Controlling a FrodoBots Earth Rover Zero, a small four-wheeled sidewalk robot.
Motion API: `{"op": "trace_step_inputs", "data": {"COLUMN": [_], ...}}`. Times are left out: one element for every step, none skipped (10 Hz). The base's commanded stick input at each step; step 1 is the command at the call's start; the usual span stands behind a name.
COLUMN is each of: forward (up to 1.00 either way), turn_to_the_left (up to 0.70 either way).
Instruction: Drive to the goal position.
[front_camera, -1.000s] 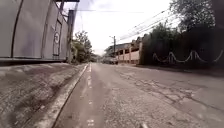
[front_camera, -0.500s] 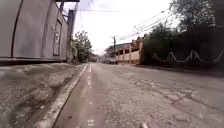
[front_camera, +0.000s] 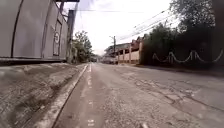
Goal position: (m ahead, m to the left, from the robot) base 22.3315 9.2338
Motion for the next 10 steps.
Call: {"op": "trace_step_inputs", "data": {"forward": [0.05,0.05,0.06,0.05,0.06,0.06,0.06,0.06,0.06,0.06], "turn_to_the_left": [0.00,0.00,0.00,0.00,0.00,0.00,0.00,0.00,0.00,0.00]}}
